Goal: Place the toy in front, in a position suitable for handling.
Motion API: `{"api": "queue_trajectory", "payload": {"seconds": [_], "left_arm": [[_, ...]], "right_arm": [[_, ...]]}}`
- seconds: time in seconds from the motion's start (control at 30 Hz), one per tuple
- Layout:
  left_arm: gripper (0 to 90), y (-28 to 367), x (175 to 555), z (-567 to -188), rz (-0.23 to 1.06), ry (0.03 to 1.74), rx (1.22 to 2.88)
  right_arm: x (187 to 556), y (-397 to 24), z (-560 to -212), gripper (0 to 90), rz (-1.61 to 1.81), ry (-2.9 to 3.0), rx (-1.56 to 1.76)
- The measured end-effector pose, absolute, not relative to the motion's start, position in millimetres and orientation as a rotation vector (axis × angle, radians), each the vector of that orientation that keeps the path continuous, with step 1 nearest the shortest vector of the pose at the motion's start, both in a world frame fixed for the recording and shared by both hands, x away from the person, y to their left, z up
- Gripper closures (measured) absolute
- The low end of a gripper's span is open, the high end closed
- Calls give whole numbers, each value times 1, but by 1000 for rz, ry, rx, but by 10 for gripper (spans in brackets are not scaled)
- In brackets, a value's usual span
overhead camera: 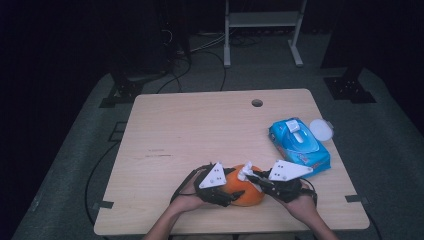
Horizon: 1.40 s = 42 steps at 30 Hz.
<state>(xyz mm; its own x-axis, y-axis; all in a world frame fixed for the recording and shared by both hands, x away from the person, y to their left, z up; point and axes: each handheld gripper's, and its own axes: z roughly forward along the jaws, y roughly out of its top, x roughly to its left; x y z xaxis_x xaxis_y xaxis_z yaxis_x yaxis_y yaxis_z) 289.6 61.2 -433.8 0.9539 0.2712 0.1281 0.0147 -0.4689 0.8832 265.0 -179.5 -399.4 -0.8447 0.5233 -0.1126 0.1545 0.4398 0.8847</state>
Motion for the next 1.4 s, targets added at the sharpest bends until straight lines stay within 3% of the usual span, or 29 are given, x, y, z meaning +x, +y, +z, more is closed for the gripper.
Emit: {"api": "queue_trajectory", "payload": {"seconds": [0.1,0.2,0.27,0.3,0.43,0.53,0.6,0.77,1.07,1.4], "left_arm": [[256,63,292,-432,277,234,2044],[134,65,300,-429,244,309,2040],[99,63,303,-431,203,350,2054],[104,61,303,-433,207,348,2060],[310,61,297,-431,300,304,2026],[354,53,294,-429,379,277,1954],[350,44,290,-431,451,231,1943],[330,49,292,-438,397,202,1979],[272,71,299,-445,295,224,1995],[218,80,306,-449,258,284,1995]], "right_arm": [[266,-188,-403,823,1357,2320,594],[266,-193,-408,824,1329,2332,619],[266,-193,-409,824,1326,2331,627],[265,-191,-408,824,1321,2331,620],[263,-183,-403,824,1319,2324,600],[262,-181,-393,824,1336,2281,591],[261,-180,-386,824,1369,2264,573],[263,-178,-394,824,1337,2296,557],[273,-216,-409,824,1355,2306,714],[274,-233,-401,824,1306,2297,733]]}}
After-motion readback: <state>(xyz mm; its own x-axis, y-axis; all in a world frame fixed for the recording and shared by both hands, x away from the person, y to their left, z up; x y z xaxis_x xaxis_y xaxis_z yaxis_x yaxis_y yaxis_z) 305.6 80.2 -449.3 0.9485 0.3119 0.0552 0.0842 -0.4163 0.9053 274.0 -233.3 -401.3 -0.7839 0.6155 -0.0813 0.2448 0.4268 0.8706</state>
